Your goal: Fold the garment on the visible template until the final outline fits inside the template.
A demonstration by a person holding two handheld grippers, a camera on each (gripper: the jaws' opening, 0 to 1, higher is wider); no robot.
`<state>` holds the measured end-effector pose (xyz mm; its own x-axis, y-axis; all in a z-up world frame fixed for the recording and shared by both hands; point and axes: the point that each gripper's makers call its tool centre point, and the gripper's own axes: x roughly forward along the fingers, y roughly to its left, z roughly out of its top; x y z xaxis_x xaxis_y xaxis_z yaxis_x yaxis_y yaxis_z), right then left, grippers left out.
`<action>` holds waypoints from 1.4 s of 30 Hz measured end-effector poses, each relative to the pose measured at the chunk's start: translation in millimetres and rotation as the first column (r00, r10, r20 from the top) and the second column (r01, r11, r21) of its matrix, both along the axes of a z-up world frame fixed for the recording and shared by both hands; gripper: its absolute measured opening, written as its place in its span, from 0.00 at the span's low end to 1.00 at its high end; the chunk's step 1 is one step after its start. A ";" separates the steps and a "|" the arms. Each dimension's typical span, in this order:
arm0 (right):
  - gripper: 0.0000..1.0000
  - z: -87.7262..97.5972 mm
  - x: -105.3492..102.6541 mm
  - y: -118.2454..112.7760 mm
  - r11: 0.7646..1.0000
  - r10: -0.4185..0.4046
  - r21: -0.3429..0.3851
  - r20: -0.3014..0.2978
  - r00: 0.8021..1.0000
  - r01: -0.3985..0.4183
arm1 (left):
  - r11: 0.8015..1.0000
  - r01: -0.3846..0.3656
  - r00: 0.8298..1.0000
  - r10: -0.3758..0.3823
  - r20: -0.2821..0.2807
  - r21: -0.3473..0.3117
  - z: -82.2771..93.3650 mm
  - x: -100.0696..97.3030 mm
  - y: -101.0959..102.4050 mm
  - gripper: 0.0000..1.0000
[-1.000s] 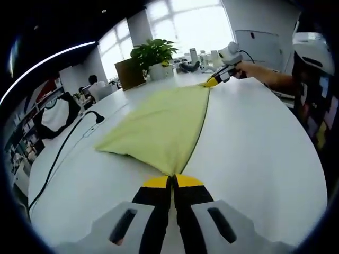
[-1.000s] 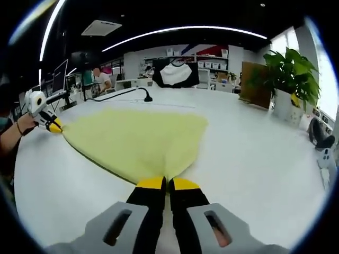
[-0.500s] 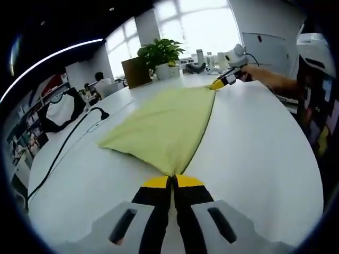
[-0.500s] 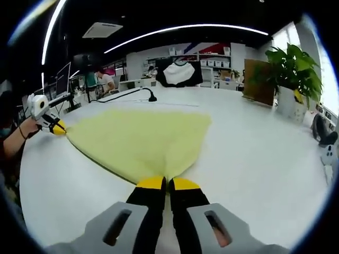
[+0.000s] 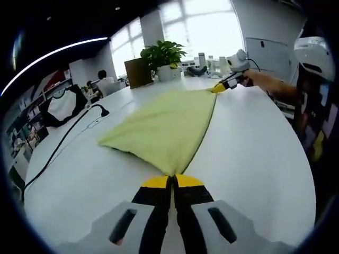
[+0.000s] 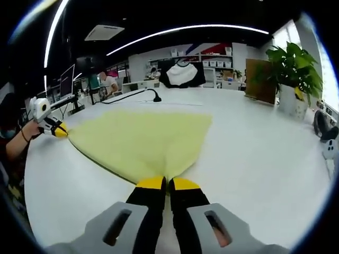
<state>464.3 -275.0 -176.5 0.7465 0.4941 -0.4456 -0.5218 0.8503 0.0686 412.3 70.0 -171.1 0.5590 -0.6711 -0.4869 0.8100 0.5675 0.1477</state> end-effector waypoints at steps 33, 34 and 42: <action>0.01 -0.3 -30.8 4.5 0.999 0.006 0.036 -0.006 1.000 -0.006 | 0.992 -0.095 0.995 0.095 -0.009 -0.083 -2.2 -31.7 1.9 0.02; 0.01 -0.4 -30.7 5.6 1.000 0.001 0.031 -0.004 1.000 0.000 | 0.991 -0.100 0.995 0.099 -0.011 -0.089 -2.2 -31.6 1.8 0.02; 0.02 -0.2 -31.1 4.2 0.999 -0.012 0.048 -0.009 1.000 0.013 | 0.985 -0.138 0.990 0.136 -0.027 -0.101 -2.0 -31.2 0.6 0.02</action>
